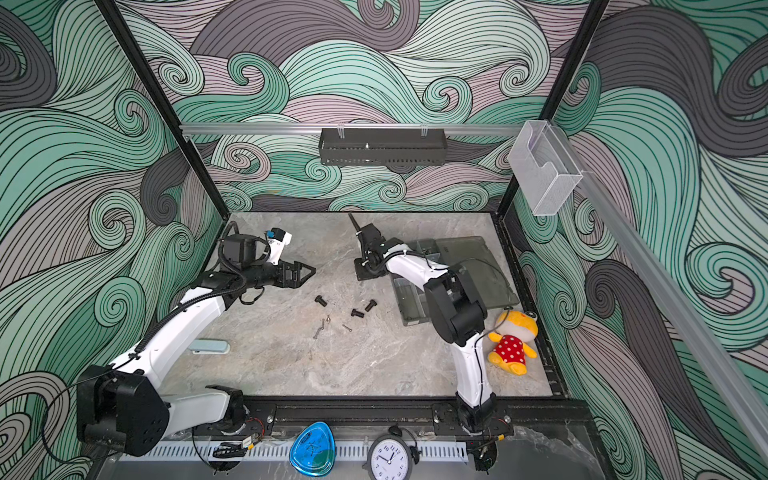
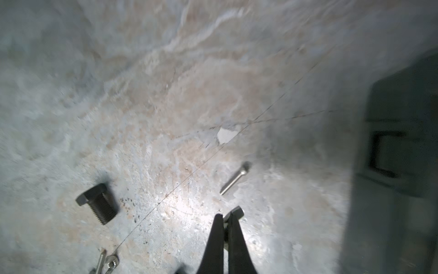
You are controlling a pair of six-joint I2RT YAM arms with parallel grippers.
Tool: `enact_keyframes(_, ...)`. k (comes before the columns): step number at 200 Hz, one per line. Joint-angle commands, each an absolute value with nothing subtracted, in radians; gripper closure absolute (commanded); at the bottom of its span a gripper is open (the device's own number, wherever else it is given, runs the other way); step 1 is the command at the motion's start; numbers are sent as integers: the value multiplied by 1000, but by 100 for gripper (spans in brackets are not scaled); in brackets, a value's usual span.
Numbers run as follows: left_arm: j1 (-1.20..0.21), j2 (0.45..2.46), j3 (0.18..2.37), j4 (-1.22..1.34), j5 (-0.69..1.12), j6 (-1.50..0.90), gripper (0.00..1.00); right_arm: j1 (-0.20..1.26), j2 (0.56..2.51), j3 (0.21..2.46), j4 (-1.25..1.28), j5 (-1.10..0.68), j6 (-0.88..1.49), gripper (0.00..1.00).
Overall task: Sort the screws and nuts into containers
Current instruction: Pick up the nut from the center of the table, then place the nut into the container, then pick up the nut from the center of the table.
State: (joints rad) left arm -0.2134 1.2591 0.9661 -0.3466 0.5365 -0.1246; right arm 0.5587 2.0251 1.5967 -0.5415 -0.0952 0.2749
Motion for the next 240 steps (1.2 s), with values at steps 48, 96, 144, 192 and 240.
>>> enact_keyframes(48, -386, 1276, 976, -331, 673, -37, 1, 269, 1843, 1438, -564, -11, 320, 100)
enact_keyframes(96, -408, 1256, 966, -317, 651, -7, 2, 136, 1851, 1421, -566, 12, 313, 100)
enact_keyframes(144, -408, 1240, 971, -336, 627, 3, 1, 104, 1894, 1432, -568, 3, 301, 84)
enact_keyframes(192, -407, 1162, 957, -340, 548, 33, 1, 181, 1805, 1397, -547, 0, 273, 72)
enact_keyframes(240, -407, 1073, 991, -531, 192, -59, 1, 564, 1707, 1272, -447, -65, 396, 58)
